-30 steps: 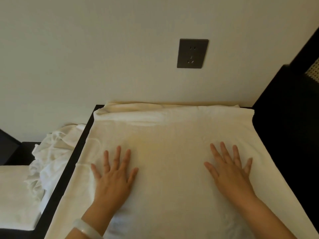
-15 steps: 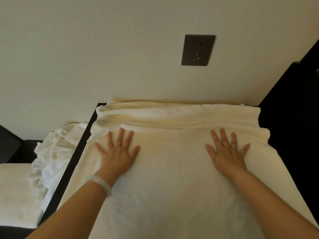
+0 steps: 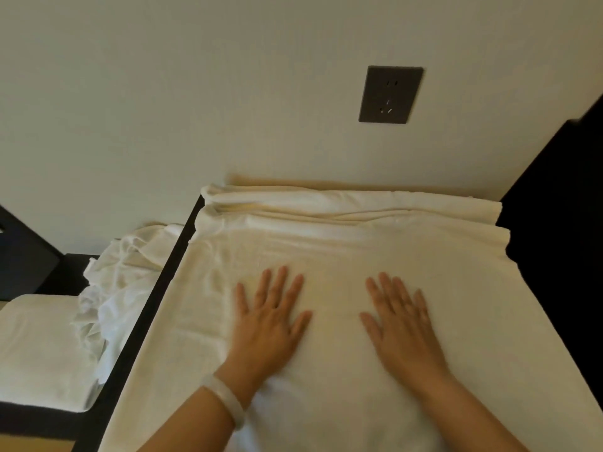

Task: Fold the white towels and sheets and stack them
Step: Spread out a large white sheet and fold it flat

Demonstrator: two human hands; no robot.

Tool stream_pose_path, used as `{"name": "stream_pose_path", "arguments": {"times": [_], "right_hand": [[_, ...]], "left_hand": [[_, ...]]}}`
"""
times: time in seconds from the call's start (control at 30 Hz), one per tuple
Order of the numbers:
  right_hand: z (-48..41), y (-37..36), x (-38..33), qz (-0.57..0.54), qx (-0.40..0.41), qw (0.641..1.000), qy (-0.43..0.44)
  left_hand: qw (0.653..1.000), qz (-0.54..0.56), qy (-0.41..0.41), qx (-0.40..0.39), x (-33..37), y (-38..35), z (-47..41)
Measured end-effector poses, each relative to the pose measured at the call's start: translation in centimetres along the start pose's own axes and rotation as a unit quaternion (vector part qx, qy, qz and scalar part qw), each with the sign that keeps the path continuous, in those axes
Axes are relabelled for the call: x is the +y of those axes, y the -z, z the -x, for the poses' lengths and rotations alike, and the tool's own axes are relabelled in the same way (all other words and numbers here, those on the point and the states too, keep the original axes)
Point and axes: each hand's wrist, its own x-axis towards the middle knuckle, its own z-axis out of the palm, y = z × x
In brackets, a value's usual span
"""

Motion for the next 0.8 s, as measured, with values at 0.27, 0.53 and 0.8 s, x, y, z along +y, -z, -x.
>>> {"name": "stream_pose_path", "arguments": {"times": [0.27, 0.53, 0.8], "right_hand": [[-1.6, 3.2, 5.9, -0.017, -0.055, 0.977, -0.206], [2.8, 0.8, -2.3, -0.032, -0.015, 0.997, 0.075], [1.0, 3.4, 7.0, -0.033, -0.033, 0.984, -0.172]], "left_hand": [[0.984, 0.053, 0.168, -0.025, -4.5, 2.6, 0.5], [0.999, 0.03, -0.018, -0.02, 1.0, 0.7, 4.5], [0.986, 0.04, 0.16, -0.015, -6.8, 1.9, 3.7]]}}
